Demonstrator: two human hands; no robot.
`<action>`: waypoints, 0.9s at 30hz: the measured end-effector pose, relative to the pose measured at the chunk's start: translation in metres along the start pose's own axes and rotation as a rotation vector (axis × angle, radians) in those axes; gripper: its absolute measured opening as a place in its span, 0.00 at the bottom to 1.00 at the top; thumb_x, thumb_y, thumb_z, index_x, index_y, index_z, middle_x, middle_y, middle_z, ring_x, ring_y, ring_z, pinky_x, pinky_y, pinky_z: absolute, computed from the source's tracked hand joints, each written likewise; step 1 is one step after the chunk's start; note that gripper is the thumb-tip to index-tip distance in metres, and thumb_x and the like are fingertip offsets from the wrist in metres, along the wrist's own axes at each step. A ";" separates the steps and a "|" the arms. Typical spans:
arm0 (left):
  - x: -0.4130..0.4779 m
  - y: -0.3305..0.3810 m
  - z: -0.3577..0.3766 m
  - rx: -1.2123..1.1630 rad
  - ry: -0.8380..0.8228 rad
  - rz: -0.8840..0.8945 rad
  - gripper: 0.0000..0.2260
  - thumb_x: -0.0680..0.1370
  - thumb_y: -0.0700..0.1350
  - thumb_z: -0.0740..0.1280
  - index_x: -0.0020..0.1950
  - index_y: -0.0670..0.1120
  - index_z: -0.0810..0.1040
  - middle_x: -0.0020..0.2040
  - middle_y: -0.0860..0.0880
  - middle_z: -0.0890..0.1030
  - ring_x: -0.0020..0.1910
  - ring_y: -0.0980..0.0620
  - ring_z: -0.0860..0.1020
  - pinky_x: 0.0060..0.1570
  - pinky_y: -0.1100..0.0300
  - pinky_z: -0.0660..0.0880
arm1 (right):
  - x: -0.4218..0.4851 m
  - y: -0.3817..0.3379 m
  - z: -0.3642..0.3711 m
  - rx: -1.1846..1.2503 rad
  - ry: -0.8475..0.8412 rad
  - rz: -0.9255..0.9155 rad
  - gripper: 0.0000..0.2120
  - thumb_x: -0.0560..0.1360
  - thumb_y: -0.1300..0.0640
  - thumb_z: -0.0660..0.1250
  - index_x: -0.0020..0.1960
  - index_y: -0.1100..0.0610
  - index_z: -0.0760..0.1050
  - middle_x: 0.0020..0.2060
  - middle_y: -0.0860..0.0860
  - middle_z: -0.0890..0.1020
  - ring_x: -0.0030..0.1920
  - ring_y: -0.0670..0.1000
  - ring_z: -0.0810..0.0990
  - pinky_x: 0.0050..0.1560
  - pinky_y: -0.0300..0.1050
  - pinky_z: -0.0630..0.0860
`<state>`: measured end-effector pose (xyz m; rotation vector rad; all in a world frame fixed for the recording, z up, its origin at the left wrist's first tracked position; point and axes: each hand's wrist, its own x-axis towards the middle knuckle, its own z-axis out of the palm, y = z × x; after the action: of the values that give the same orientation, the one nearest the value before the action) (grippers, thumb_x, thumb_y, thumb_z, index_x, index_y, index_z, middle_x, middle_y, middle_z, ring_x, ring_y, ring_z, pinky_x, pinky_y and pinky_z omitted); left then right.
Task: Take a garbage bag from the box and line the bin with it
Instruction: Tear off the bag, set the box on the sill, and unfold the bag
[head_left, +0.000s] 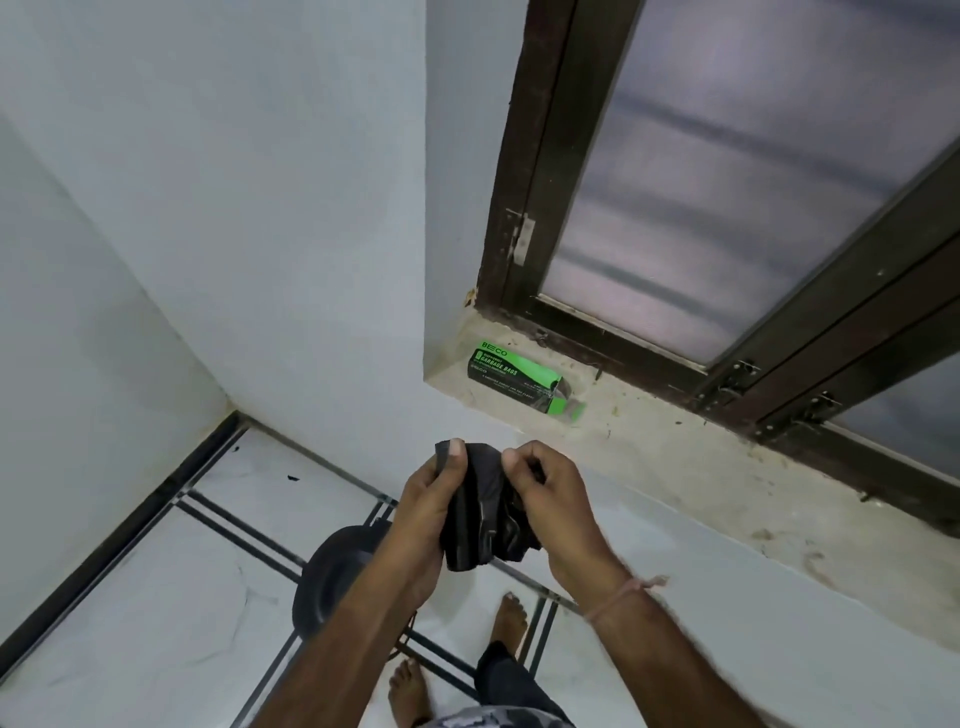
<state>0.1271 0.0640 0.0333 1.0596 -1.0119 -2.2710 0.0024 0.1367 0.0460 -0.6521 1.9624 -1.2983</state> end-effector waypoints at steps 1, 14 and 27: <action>-0.001 0.000 -0.002 -0.001 -0.013 -0.004 0.26 0.82 0.63 0.62 0.63 0.42 0.82 0.60 0.36 0.84 0.61 0.35 0.82 0.66 0.35 0.75 | -0.001 -0.001 0.000 0.061 0.010 0.021 0.13 0.84 0.53 0.66 0.42 0.58 0.75 0.34 0.50 0.77 0.37 0.49 0.74 0.41 0.47 0.72; -0.014 0.001 -0.014 -0.024 -0.018 -0.029 0.31 0.79 0.70 0.60 0.66 0.47 0.82 0.62 0.39 0.85 0.63 0.38 0.82 0.62 0.43 0.77 | -0.017 -0.023 0.008 0.266 -0.100 0.110 0.14 0.85 0.55 0.63 0.54 0.67 0.79 0.42 0.57 0.84 0.44 0.53 0.82 0.42 0.43 0.80; -0.019 -0.002 -0.019 -0.065 -0.008 -0.043 0.30 0.80 0.70 0.58 0.65 0.48 0.83 0.62 0.40 0.85 0.62 0.39 0.83 0.67 0.36 0.75 | -0.017 -0.023 0.012 0.168 -0.105 0.124 0.14 0.86 0.55 0.61 0.55 0.63 0.81 0.43 0.57 0.87 0.39 0.49 0.84 0.34 0.37 0.78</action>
<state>0.1539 0.0688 0.0321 1.0547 -0.9204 -2.3278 0.0236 0.1339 0.0684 -0.4980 1.7581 -1.3086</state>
